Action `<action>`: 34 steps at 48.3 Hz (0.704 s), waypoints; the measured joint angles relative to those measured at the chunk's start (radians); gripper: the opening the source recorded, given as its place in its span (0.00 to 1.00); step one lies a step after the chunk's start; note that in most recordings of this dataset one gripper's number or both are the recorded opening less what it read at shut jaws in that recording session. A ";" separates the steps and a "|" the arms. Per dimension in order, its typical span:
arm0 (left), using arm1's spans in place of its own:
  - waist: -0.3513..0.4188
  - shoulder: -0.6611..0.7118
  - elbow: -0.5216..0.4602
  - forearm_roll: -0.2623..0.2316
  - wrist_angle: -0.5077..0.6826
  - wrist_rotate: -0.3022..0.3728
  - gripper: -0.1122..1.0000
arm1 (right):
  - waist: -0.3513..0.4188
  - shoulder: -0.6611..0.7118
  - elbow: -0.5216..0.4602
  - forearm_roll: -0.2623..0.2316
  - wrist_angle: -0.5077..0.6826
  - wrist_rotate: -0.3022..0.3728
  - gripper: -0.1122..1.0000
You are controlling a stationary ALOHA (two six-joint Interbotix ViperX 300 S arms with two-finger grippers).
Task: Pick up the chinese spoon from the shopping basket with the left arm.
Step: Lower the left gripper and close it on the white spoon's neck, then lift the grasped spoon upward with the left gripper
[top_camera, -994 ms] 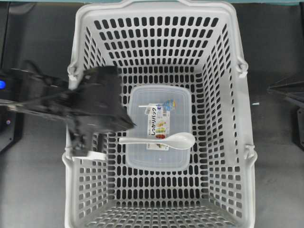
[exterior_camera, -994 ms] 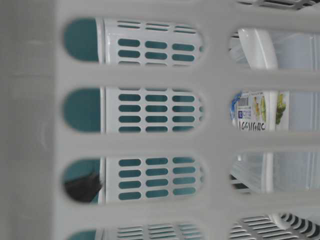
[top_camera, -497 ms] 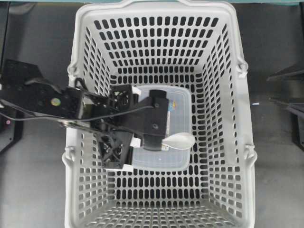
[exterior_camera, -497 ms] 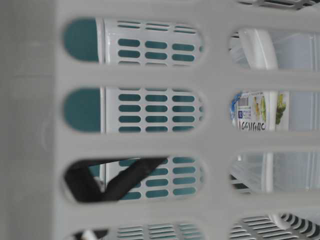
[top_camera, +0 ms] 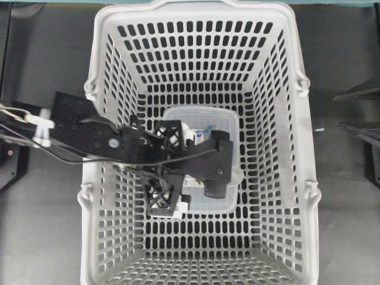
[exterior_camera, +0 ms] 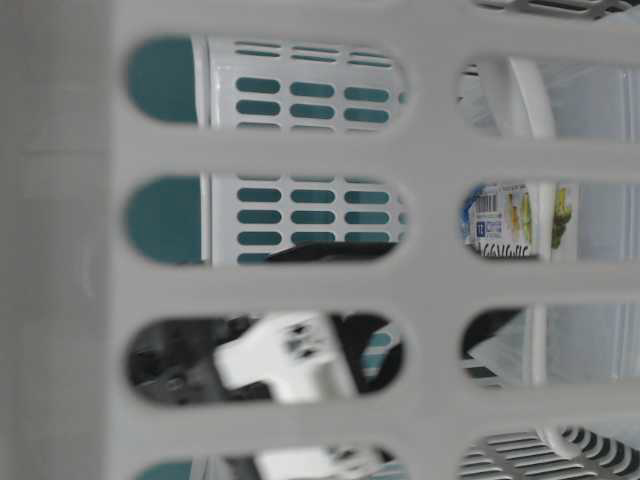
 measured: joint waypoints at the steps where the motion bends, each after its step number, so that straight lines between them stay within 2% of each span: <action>1: 0.000 0.005 0.000 0.000 0.002 -0.002 0.87 | 0.000 0.000 0.000 0.000 0.000 0.000 0.56; 10: 0.000 0.037 0.000 -0.002 0.000 -0.009 0.86 | 0.000 0.000 0.000 0.000 0.000 0.000 0.56; 14: 0.000 0.038 0.000 0.000 0.000 -0.009 0.81 | 0.000 0.000 0.000 0.000 0.000 0.000 0.56; 18: 0.002 0.040 0.000 0.000 0.000 -0.011 0.64 | 0.000 0.000 0.000 0.000 0.000 0.000 0.56; 22: 0.003 0.038 0.000 0.000 0.000 -0.008 0.40 | 0.000 0.000 0.000 0.000 0.000 0.000 0.56; 26: 0.005 0.038 0.000 0.000 0.000 -0.003 0.21 | 0.000 0.000 0.000 0.000 0.000 0.000 0.56; 34: 0.009 0.031 -0.005 0.000 0.009 0.002 0.21 | 0.000 0.000 0.000 0.000 -0.002 0.000 0.56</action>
